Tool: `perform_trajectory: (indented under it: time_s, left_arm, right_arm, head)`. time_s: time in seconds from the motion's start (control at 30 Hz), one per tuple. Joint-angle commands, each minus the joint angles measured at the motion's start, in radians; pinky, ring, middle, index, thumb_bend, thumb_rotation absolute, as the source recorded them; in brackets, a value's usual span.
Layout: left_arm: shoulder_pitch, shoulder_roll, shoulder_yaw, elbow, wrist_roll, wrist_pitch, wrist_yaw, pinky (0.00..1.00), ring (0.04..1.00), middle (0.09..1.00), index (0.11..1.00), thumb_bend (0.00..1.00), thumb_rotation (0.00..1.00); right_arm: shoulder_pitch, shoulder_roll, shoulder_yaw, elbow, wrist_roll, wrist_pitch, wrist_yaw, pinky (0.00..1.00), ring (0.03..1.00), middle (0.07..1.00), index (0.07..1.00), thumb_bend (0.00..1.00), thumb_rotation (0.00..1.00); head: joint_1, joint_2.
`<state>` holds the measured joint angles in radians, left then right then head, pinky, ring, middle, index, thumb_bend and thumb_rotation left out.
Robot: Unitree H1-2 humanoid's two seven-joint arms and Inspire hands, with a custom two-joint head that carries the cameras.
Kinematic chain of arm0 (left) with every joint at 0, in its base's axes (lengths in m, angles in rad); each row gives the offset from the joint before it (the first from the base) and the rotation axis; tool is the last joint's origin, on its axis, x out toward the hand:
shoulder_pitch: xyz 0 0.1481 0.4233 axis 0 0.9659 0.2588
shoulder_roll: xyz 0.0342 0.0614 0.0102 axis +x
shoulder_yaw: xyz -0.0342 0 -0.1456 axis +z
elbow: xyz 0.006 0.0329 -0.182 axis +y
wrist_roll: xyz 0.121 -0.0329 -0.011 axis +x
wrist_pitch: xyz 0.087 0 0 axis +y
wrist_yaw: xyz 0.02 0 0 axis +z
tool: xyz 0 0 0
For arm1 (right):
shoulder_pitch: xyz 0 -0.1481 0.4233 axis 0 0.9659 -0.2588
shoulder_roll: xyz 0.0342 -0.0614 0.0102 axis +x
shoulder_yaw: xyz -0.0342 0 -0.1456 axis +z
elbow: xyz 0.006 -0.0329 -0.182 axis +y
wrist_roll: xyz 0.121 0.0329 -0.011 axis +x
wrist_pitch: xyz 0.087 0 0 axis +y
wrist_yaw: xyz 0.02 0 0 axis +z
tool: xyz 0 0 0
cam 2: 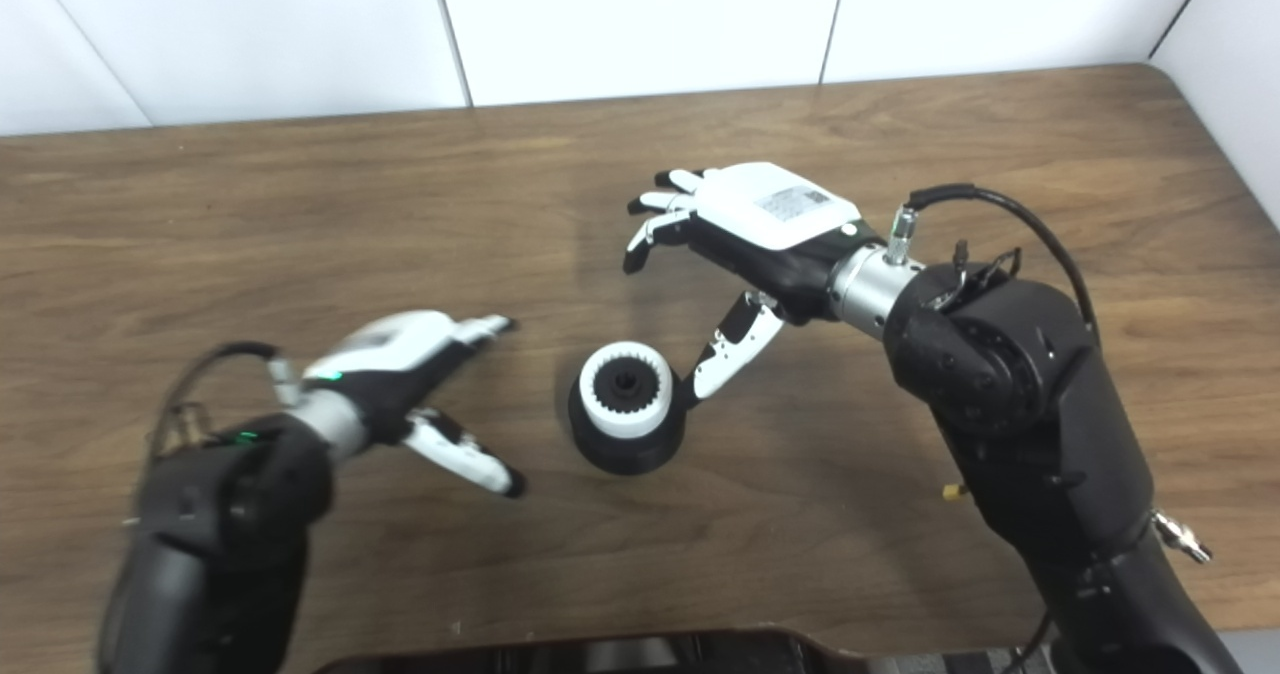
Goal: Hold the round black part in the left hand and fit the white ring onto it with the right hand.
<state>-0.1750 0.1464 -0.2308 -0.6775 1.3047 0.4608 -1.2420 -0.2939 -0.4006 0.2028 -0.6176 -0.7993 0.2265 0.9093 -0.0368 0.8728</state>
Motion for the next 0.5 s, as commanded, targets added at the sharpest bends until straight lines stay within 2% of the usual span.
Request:
perform_trajectory:
  time_s: [0.0, 0.03, 0.13, 0.2, 0.23, 0.27, 0.3, 0.37, 0.4, 0.47]
  left_arm:
    - [-0.059, 0.0, 0.037, -0.084, -0.016, 0.0, -0.026, 1.0, 0.998, 0.995, 0.994, 1.0, 0.34]
    - [-0.051, 0.0, 0.072, -0.107, -0.046, -0.004, 0.012, 1.0, 0.993, 0.987, 0.984, 1.0, 0.36]
    - [-0.011, -0.053, 0.229, -0.134, -0.197, 0.007, 0.179, 0.8, 0.9, 0.901, 0.88, 1.0, 0.4]
    - [0.011, -0.085, 0.334, -0.122, -0.334, 0.008, 0.286, 0.76, 0.874, 0.878, 0.852, 1.0, 0.44]
    - [0.024, -0.103, 0.39, -0.108, -0.428, 0.004, 0.355, 0.73, 0.851, 0.863, 0.836, 0.95, 0.47]
    - [0.037, -0.119, 0.439, -0.088, -0.516, -0.012, 0.425, 0.7, 0.826, 0.851, 0.82, 0.87, 0.49]
    - [0.051, -0.135, 0.478, -0.063, -0.596, -0.043, 0.497, 0.69, 0.809, 0.842, 0.813, 0.82, 0.52]
    - [0.072, -0.15, 0.517, -0.015, -0.691, -0.103, 0.6, 0.67, 0.785, 0.827, 0.809, 0.75, 0.56]
    - [0.083, -0.152, 0.529, 0.013, -0.722, -0.132, 0.65, 0.68, 0.789, 0.831, 0.825, 0.67, 0.64]
    - [0.099, -0.152, 0.54, 0.062, -0.776, -0.177, 0.733, 0.72, 0.807, 0.848, 0.849, 0.63, 0.74]
  right_arm:
    - [-0.036, -0.017, -0.026, -0.01, 0.011, 0.008, -0.037, 1.0, 1.0, 0.937, 0.762, 1.0, 0.38]
    - [-0.031, -0.014, -0.037, -0.012, 0.021, 0.023, -0.037, 1.0, 1.0, 0.936, 0.764, 1.0, 0.38]
    - [-0.016, 0.005, -0.089, -0.033, 0.067, 0.125, -0.026, 0.98, 0.989, 0.932, 0.785, 1.0, 0.39]
    - [-0.002, 0.01, -0.131, -0.038, 0.125, 0.182, -0.035, 0.93, 0.967, 0.925, 0.792, 1.0, 0.41]
    - [0.01, 0.015, -0.16, -0.032, 0.16, 0.208, -0.047, 0.88, 0.945, 0.918, 0.794, 1.0, 0.44]
    - [0.025, 0.026, -0.195, -0.021, 0.197, 0.226, -0.062, 0.83, 0.916, 0.909, 0.797, 1.0, 0.49]
    - [0.042, 0.047, -0.236, -0.007, 0.234, 0.237, -0.08, 0.82, 0.903, 0.903, 0.798, 1.0, 0.51]
    - [0.071, 0.096, -0.306, 0.016, 0.287, 0.243, -0.111, 0.82, 0.889, 0.892, 0.797, 1.0, 0.55]
    - [0.09, 0.128, -0.343, 0.025, 0.319, 0.243, -0.137, 0.82, 0.882, 0.882, 0.801, 0.91, 0.6]
    - [0.122, 0.193, -0.403, 0.032, 0.363, 0.243, -0.197, 0.81, 0.875, 0.878, 0.815, 0.79, 0.68]
  head:
    - [0.0, -0.004]
    - [0.006, -0.018]
    - [0.009, -0.029]
    - [0.011, -0.035]
    - [0.012, -0.039]
    - [0.012, -0.04]
    - [0.011, -0.042]
    - [0.007, -0.043]
    - [0.003, -0.044]
    - [-0.003, -0.045]
